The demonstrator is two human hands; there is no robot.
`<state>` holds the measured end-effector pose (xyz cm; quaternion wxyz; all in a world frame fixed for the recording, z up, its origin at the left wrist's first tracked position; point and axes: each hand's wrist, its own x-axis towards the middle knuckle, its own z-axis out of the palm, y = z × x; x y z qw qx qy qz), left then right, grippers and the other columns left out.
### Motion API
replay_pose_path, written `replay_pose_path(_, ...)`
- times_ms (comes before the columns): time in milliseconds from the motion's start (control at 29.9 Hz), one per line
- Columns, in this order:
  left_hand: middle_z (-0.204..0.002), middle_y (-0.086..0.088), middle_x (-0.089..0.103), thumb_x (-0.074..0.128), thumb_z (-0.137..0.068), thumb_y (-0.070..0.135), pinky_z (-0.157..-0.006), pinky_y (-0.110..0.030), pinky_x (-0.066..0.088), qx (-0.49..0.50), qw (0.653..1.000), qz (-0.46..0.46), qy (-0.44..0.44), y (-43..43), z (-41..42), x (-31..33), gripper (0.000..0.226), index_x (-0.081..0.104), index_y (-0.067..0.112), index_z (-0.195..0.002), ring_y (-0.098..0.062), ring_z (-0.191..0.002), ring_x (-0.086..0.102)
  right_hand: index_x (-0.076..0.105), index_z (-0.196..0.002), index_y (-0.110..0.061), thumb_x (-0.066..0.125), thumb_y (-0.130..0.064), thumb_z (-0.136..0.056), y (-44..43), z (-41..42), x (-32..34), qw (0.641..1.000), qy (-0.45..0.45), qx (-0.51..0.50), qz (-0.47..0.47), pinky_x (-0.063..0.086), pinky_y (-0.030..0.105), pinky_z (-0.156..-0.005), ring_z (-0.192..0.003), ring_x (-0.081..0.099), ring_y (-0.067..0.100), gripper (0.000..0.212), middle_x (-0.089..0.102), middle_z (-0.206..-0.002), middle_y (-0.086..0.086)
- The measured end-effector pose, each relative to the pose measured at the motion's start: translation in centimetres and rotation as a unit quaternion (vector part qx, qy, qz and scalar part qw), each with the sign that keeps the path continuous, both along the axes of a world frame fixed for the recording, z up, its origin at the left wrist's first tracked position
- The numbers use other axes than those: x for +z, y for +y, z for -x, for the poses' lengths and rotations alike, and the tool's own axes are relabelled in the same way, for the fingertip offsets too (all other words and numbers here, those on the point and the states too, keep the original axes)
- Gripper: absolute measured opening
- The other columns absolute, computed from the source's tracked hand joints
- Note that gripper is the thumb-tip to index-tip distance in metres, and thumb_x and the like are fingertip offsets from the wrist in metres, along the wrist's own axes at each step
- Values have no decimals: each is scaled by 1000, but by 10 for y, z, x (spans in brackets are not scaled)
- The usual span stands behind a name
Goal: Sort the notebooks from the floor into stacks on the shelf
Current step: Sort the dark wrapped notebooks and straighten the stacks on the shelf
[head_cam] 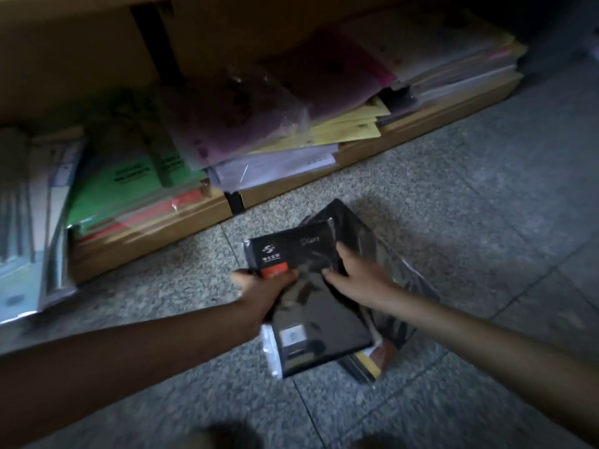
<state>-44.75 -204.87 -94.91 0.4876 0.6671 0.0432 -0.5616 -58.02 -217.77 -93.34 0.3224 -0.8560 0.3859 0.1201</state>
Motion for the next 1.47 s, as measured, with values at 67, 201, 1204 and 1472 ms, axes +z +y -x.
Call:
replay_pose_path(67,-71,-10,60,83,-66,32,-58,-33,51,44,996,-47,-58,21,-20,-9,51,51,11,-100,-23,-56,57,8,-151,-17,49,-38,-93,21,-2,-3,992,-45,43,-113,24,20,-109,-142,23,15,74,19,-156,0)
replay_pose_path(201,-72,-6,53,69,-83,15,-37,-17,43,43,956,-12,-290,66,-60,-11,35,40,9,-101,-6,-46,54,22,-148,-24,58,-28,-90,32,-8,-7,990,-113,67,-53,43,21,-89,-104,55,10,68,48,-132,-2)
replay_pose_path(1204,-70,-8,53,61,-66,-4,-60,-21,42,-136,987,91,-1,6,30,3,13,52,3,-71,-19,-70,49,58,-113,-18,76,-59,-61,-45,59,-24,987,-2,-150,59,52,34,-75,-95,61,20,69,62,-105,-1)
replay_pose_path(1472,-59,-9,45,38,-73,-19,-53,-22,34,-39,999,8,-7,-22,24,6,41,45,6,-41,-19,-57,40,53,-127,-21,77,-50,-63,-53,87,-24,990,-42,-134,-2,49,38,-91,-106,59,18,74,59,-117,1)
